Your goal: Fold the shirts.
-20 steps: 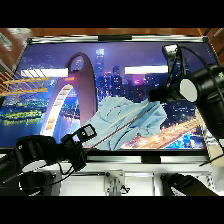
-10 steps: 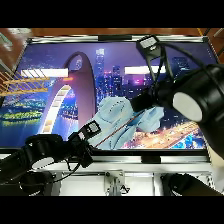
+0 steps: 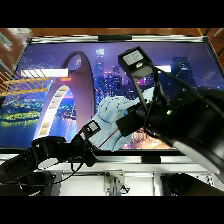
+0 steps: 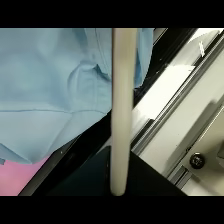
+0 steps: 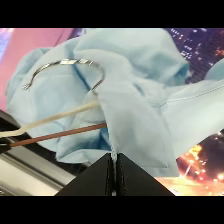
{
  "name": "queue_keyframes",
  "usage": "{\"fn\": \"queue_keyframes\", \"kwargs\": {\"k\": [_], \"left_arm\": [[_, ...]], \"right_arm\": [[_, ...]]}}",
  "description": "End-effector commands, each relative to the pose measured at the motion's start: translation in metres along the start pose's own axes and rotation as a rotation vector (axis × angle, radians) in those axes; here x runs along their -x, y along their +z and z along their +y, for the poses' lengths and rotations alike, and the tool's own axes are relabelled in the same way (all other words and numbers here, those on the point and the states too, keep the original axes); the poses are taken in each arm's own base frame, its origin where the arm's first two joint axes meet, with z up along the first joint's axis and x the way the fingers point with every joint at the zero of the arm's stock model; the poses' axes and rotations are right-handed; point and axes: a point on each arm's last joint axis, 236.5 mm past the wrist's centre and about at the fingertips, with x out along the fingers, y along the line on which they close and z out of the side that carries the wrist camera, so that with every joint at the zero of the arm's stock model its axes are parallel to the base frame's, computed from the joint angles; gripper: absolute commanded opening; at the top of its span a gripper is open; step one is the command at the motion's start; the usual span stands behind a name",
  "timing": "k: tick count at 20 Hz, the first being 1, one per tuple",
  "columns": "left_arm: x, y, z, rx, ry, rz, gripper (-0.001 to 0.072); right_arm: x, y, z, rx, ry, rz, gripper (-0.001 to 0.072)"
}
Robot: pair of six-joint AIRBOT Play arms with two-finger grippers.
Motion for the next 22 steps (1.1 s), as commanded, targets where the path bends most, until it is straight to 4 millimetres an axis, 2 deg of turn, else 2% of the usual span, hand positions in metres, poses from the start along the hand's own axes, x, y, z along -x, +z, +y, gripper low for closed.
{"fn": "queue_keyframes", "kwargs": {"k": [1,3,6,7,8,9,11,13,14,15,16,17,18,19,20,21,22], "left_arm": [[-0.001,0.01,-0.001,0.039,-0.006,-0.045,0.0049],[0.002,0.016,-0.002,0.045,-0.01,-0.063,0.0049],[0.009,0.024,-0.005,0.039,-0.015,-0.089,0.0049],[0.01,0.025,-0.005,0.038,-0.016,-0.092,0.0049],[0.011,0.024,-0.006,0.037,-0.017,-0.089,0.0049],[0.012,0.022,-0.006,0.036,-0.017,-0.083,0.0049],[0.014,0.02,-0.006,0.035,-0.017,-0.079,0.005],[0.017,0.022,-0.007,0.029,-0.02,-0.091,0.005],[0.02,0.023,-0.008,0.024,-0.021,-0.101,0.005],[0.023,0.024,-0.008,0.011,-0.022,-0.107,0.005],[0.025,0.022,-0.008,-0.005,-0.022,-0.1,0.0051],[0.027,0.017,-0.008,-0.027,-0.02,-0.08,0.0051],[0.027,0.009,-0.008,-0.05,-0.019,-0.049,0.0051],[0.026,0.002,-0.007,-0.066,-0.017,-0.019,0.0051],[0.026,-0.004,-0.007,-0.087,-0.016,0.007,0.0051],[0.026,-0.008,-0.007,-0.102,-0.016,0.022,0.0051],[0.026,-0.01,-0.007,-0.113,-0.016,0.031,0.0051]], "right_arm": [[0.005,-0.009,0.022,-0.056,0.058,0.023,0.007],[-0.002,-0.013,0.029,-0.059,0.069,0.054,0.007],[-0.024,-0.013,0.024,-0.032,-0.005,0.093,0.0076],[-0.028,-0.009,0.02,-0.027,-0.028,0.081,0.0173],[-0.027,-0.002,0.012,-0.024,-0.06,0.049,0.0433],[-0.021,0.007,0.001,-0.024,-0.086,0.011,0.0564],[0.005,0.032,-0.04,-0.096,-0.139,-0.098,0.0563],[0.041,0.052,-0.102,-0.197,-0.213,-0.218,0.056],[0.057,0.053,-0.143,-0.247,-0.281,-0.251,0.0516],[0.067,0.043,-0.181,-0.272,-0.347,-0.24,0.0371],[0.068,0.028,-0.21,-0.276,-0.385,-0.19,0.0311],[0.064,0.011,-0.234,-0.287,-0.394,-0.126,0.031],[0.058,-0.006,-0.257,-0.31,-0.386,-0.067,0.033],[0.052,-0.02,-0.28,-0.335,-0.379,-0.026,0.0409],[0.046,-0.031,-0.299,-0.33,-0.376,0.008,0.0405],[0.038,-0.04,-0.311,-0.277,-0.349,0.051,0.0405],[0.026,-0.045,-0.312,-0.182,-0.29,0.091,0.0405]]}}
